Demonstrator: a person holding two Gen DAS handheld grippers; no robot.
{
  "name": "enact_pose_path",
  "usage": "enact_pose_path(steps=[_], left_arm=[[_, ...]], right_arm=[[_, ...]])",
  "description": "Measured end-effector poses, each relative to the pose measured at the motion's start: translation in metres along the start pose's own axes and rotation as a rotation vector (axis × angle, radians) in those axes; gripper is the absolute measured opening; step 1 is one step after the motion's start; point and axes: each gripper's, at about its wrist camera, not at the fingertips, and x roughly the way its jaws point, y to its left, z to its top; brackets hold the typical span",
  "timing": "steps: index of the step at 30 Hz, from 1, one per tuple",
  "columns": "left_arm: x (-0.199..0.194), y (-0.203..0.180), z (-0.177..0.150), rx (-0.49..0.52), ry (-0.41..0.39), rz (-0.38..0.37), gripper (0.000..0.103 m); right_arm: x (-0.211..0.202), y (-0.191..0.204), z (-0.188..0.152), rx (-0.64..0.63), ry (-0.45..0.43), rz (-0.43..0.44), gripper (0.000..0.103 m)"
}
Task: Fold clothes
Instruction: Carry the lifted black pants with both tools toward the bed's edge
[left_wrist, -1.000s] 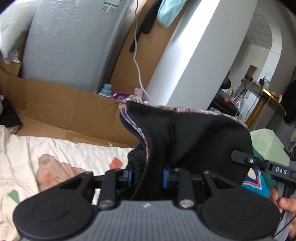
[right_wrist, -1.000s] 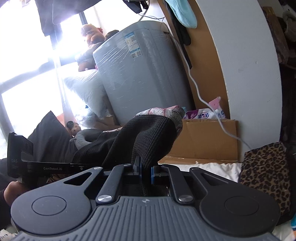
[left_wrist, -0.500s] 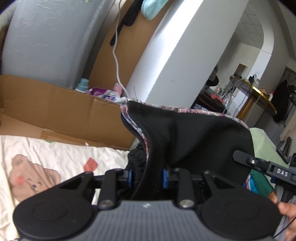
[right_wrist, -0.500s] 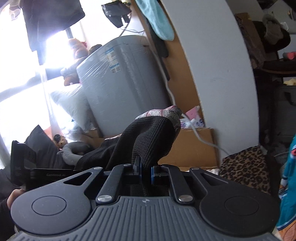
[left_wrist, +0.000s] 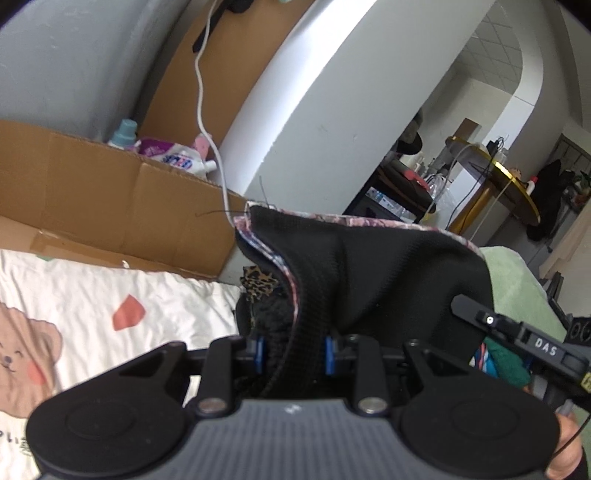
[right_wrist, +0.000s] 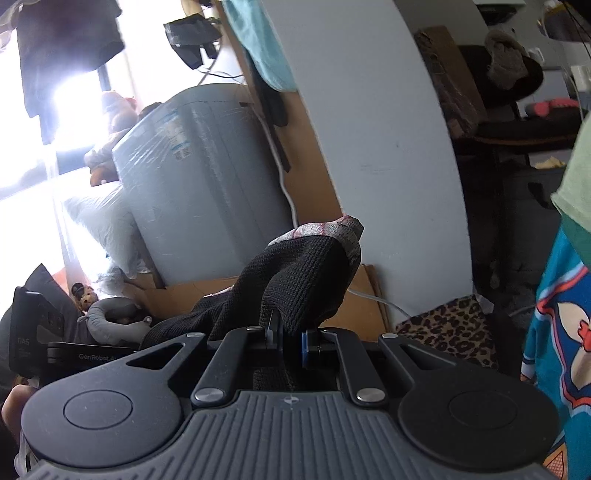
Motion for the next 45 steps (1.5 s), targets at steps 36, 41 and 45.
enact_pose_path(steps=[36, 41, 45], left_arm=[[0.18, 0.001, 0.016, -0.078, 0.111, -0.08, 0.031], [0.201, 0.007, 0.017, -0.092, 0.117, -0.058, 0.031], [0.213, 0.014, 0.019, -0.103, 0.119, -0.048, 0.031]], right_arm=[[0.092, -0.12, 0.024, -0.097, 0.077, -0.256, 0.008], [0.116, -0.137, 0.022, -0.091, 0.088, -0.272, 0.008], [0.135, -0.149, 0.022, -0.087, 0.092, -0.283, 0.008]])
